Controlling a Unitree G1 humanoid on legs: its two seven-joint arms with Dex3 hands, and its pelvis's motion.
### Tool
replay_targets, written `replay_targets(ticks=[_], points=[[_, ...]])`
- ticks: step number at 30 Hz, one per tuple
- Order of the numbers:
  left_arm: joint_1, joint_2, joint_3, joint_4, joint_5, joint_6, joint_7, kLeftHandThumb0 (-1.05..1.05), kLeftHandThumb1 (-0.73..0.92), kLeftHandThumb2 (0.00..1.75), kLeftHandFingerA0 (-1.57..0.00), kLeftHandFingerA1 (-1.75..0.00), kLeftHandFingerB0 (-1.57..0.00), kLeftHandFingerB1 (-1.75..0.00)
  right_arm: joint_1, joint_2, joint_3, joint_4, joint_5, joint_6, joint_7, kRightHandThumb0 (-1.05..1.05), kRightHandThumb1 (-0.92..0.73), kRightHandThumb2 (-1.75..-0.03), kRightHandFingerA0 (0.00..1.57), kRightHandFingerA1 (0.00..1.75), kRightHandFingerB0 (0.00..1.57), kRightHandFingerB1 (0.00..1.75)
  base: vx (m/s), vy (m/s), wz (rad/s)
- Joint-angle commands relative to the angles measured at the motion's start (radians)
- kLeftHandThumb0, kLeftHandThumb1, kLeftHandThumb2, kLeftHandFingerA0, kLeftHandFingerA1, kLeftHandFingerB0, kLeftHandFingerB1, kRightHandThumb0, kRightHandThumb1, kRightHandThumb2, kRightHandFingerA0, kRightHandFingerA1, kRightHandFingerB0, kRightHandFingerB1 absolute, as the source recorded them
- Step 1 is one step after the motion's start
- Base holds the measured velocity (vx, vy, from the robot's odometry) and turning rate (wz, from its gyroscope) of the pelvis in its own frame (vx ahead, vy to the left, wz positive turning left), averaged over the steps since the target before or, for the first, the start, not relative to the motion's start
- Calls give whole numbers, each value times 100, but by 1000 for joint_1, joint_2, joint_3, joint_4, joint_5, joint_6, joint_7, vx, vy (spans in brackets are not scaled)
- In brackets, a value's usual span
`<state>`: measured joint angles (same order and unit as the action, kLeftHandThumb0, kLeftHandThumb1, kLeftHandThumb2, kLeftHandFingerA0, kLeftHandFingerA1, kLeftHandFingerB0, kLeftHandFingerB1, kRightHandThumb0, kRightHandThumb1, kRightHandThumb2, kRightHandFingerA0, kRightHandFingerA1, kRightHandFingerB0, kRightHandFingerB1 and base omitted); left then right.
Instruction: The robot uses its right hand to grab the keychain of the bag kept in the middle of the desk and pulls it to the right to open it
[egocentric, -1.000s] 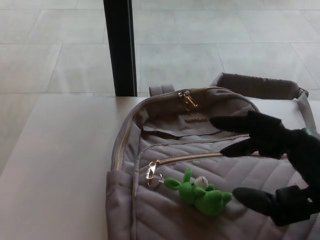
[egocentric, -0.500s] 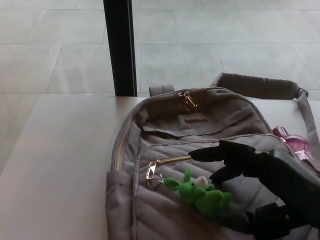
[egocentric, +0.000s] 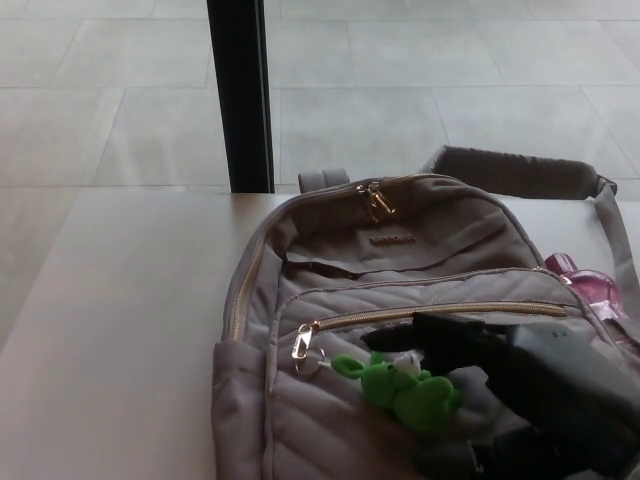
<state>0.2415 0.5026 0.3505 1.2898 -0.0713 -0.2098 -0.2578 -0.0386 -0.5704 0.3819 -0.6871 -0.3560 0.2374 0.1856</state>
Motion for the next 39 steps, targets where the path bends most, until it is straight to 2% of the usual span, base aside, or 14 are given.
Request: replay_targets(ticks=[1,2,3,12,14,15,17,19,20,28,36,37,38,39], points=[[4,34,-14,-3,9,-30,-11,-72,83,66,-55,-43,-46,-38,30,-44,-7,48,-150,-69,1,-92,-64,-104,63,77,30,50,0,0,0],[4,34,-23,-1,18,-36,-1,-73,83,66,-57,-43,-48,-38,33,-46,-12,54,-158,-74,-1,-92,-65,-104,62,77,29,50,0,0,0],[5,34,-26,-1,19,-39,2,-79,69,81,-54,-49,-43,-44,37,-45,-18,62,-168,-85,-11,-86,-77,-63,66,79,36,41,0,0,0],[9,37,-42,1,19,-45,-5,-73,86,66,-57,-43,-47,-38,69,5,-62,87,-208,-66,-6,-73,-74,-62,77,76,38,40,0,0,0],[5,33,-32,6,7,-38,-9,-80,70,85,-54,-51,-43,-45,72,17,-65,98,-206,-75,-6,-70,-58,-100,85,85,30,53,0,0,0],[9,34,-39,0,13,-45,-7,-74,86,66,-56,-44,-48,-38,73,26,-62,115,-205,-96,-10,-70,-73,-62,84,77,39,40,0,0,0],[8,33,-42,2,14,-43,-4,-73,87,66,-57,-44,-47,-38,74,39,-50,113,-213,-85,12,-75,-62,-101,81,81,31,53,0,0,0],[7,32,-35,4,4,-42,-18,-73,87,67,-54,-43,-46,-38,79,52,-41,112,-223,-81,19,-76,-62,-101,82,79,31,53,0,0,0],[6,29,-32,5,1,-41,-16,-74,87,67,-55,-42,-47,-38,79,59,-27,117,-241,-94,12,-76,-76,-63,87,75,38,41,0,0,0],[12,25,-30,0,-1,-55,-15,-84,74,87,-54,-52,-43,-44,92,107,28,125,-276,-135,10,-75,-71,-62,89,76,41,41,0,0,0],[19,24,-25,-6,-3,-67,-24,-80,92,72,-57,-46,-46,-37,98,77,16,163,-316,-191,1,-83,-75,-63,88,77,39,43,0,0,0],[20,24,-25,-5,-2,-70,-23,-77,75,114,-51,-57,-39,-51,99,76,14,163,-316,-189,7,-85,-61,-105,79,79,30,54,0,0,0],[22,24,-24,-6,-1,-75,-22,-87,77,90,-55,-51,-43,-44,102,69,7,159,-315,-180,29,-83,-75,-63,82,76,35,41,0,0,0],[23,24,-25,-7,1,-76,-19,-81,92,72,-59,-45,-49,-38,104,58,-2,155,-315,-172,49,-86,-61,-104,85,82,29,52,0,0,0]])
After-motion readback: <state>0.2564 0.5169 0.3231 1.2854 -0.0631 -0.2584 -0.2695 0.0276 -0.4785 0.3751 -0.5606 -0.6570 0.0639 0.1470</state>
